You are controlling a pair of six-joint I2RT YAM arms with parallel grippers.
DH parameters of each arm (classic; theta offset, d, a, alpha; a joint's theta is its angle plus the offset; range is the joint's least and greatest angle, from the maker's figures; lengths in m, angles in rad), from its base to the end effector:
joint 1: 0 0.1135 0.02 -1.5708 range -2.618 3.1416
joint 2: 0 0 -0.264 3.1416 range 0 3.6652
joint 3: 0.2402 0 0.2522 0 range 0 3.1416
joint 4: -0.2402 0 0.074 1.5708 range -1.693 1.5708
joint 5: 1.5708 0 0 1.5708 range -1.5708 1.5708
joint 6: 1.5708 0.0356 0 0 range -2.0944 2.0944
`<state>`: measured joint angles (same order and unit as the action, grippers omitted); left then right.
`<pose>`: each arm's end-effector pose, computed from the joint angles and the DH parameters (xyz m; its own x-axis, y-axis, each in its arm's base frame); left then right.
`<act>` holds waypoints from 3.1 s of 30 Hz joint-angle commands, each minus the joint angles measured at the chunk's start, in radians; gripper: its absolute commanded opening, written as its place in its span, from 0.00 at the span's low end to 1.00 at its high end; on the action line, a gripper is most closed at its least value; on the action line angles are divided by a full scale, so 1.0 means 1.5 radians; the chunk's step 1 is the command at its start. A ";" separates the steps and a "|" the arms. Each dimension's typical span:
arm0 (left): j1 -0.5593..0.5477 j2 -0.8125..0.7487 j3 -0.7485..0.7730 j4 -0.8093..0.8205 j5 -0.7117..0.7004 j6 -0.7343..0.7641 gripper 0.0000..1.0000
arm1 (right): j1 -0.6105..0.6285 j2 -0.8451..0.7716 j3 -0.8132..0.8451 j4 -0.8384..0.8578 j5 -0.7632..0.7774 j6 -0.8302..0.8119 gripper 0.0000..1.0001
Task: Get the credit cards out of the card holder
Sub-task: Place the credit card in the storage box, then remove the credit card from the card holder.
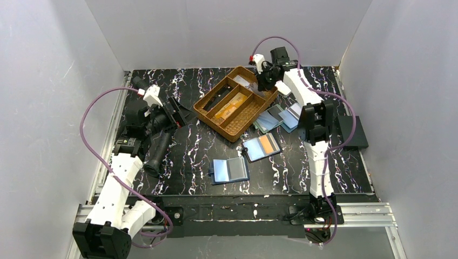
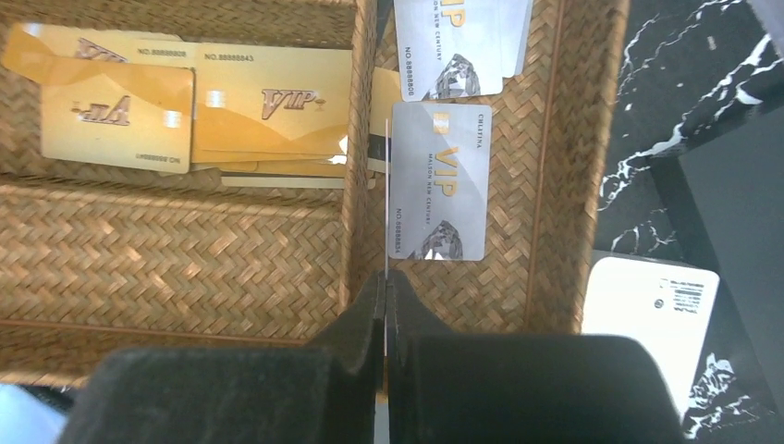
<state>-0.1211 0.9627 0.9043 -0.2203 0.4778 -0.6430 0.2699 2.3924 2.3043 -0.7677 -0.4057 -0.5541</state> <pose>0.2152 -0.0427 0.3467 -0.5460 -0.4699 -0.6936 0.2733 0.6827 -0.6777 0.5095 0.1555 0.2509 -0.3587 -0.6009 -0.7143 -0.8033 0.5885 -0.0916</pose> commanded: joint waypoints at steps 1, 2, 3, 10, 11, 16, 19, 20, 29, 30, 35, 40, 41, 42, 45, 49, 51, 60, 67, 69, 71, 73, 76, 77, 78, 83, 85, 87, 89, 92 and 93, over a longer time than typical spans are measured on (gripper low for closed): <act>0.003 -0.035 0.006 -0.025 -0.009 0.008 0.98 | 0.010 0.024 0.051 -0.011 0.053 -0.015 0.01; 0.003 -0.038 0.006 -0.028 -0.010 0.005 0.98 | 0.012 0.029 0.054 -0.008 0.066 -0.015 0.01; 0.003 -0.042 0.006 -0.030 -0.012 0.000 0.98 | 0.014 0.032 0.056 -0.002 0.083 -0.014 0.01; 0.004 -0.067 0.019 -0.038 -0.029 -0.041 0.98 | 0.021 0.032 0.078 0.110 0.303 0.031 0.22; 0.004 -0.072 0.023 -0.043 -0.037 -0.048 0.98 | 0.021 0.021 0.076 0.121 0.317 0.031 0.24; 0.004 -0.086 0.024 -0.041 -0.029 -0.079 0.98 | 0.021 -0.048 0.030 0.123 0.264 0.039 0.43; 0.004 -0.085 0.013 -0.017 0.025 -0.108 0.98 | 0.020 -0.094 0.016 0.086 0.177 0.056 0.45; 0.004 -0.084 0.009 -0.012 0.043 -0.118 0.98 | 0.018 -0.115 0.006 0.069 0.136 0.056 0.47; -0.004 -0.103 -0.026 -0.060 0.113 -0.148 0.98 | 0.009 -0.364 -0.209 -0.040 -0.189 0.016 0.55; -0.012 -0.108 -0.032 -0.066 0.110 -0.148 0.98 | 0.009 -0.394 -0.240 -0.040 -0.193 0.016 0.55; -0.096 -0.122 -0.050 -0.103 0.047 -0.131 0.98 | -0.012 -0.532 -0.398 -0.046 -0.211 0.012 0.56; -0.228 -0.093 -0.041 -0.140 -0.045 -0.121 0.98 | -0.080 -0.637 -0.520 -0.042 -0.257 0.042 0.56; -0.248 -0.089 -0.040 -0.144 -0.061 -0.126 0.98 | -0.095 -0.655 -0.541 -0.043 -0.265 0.047 0.56; -0.271 -0.086 -0.041 -0.146 -0.079 -0.132 0.98 | -0.107 -0.674 -0.562 -0.043 -0.271 0.052 0.56; -0.325 -0.085 -0.047 -0.148 -0.129 -0.148 0.98 | -0.137 -0.723 -0.625 -0.038 -0.281 0.064 0.56; -0.384 -0.072 -0.055 -0.148 -0.173 -0.169 0.98 | -0.171 -0.777 -0.688 -0.028 -0.293 0.086 0.57; -0.422 -0.058 -0.055 -0.152 -0.208 -0.174 0.98 | -0.173 -0.799 -0.711 -0.027 -0.298 0.092 0.57; -0.576 0.026 -0.023 -0.199 -0.388 -0.162 0.97 | -0.196 -0.856 -0.761 -0.046 -0.307 0.096 0.57; -0.650 0.113 -0.037 -0.184 -0.473 -0.259 0.97 | -0.196 -0.822 -0.799 -0.135 -0.345 0.026 0.57; -0.682 0.149 -0.021 -0.186 -0.507 -0.287 1.00 | -0.196 -0.824 -0.807 -0.132 -0.339 0.031 0.58; -0.705 0.205 0.004 -0.195 -0.533 -0.300 0.98 | -0.196 -0.832 -0.812 -0.118 -0.337 0.034 0.58; -0.713 0.262 0.045 -0.238 -0.551 -0.326 0.96 | -0.196 -0.839 -0.826 -0.086 -0.339 0.054 0.58; -0.720 0.340 0.122 -0.305 -0.565 -0.341 0.94 | -0.196 -0.839 -0.837 -0.064 -0.359 0.065 0.59; -0.722 0.358 0.138 -0.316 -0.574 -0.341 0.94 | -0.196 -0.835 -0.840 -0.060 -0.363 0.061 0.59; -0.723 0.378 0.151 -0.323 -0.580 -0.341 0.92 | -0.196 -0.832 -0.844 -0.052 -0.366 0.060 0.59; -0.716 0.467 0.198 -0.333 -0.604 -0.323 0.76 | -0.196 -0.768 -0.875 0.005 -0.431 0.029 0.59; -0.704 0.478 0.189 -0.307 -0.598 -0.304 0.73 | -0.196 -0.750 -0.895 0.015 -0.462 0.000 0.59; -0.693 0.480 0.173 -0.286 -0.593 -0.296 0.68 | -0.196 -0.760 -0.935 0.049 -0.471 -0.002 0.59; -0.681 0.490 0.176 -0.276 -0.587 -0.280 0.63 | -0.196 -0.798 -0.989 0.115 -0.464 0.028 0.59; -0.662 0.519 0.178 -0.254 -0.566 -0.266 0.56 | -0.196 -0.817 -1.005 0.125 -0.450 0.013 0.59; -0.659 0.524 0.178 -0.252 -0.564 -0.266 0.56 | -0.196 -0.815 -1.000 0.115 -0.450 0.004 0.59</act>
<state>-1.1347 1.7058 1.1713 -0.6182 -0.3660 -1.0687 -0.0196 1.2030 0.8001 -0.6468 -1.0653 -0.5167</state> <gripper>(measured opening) 0.570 0.592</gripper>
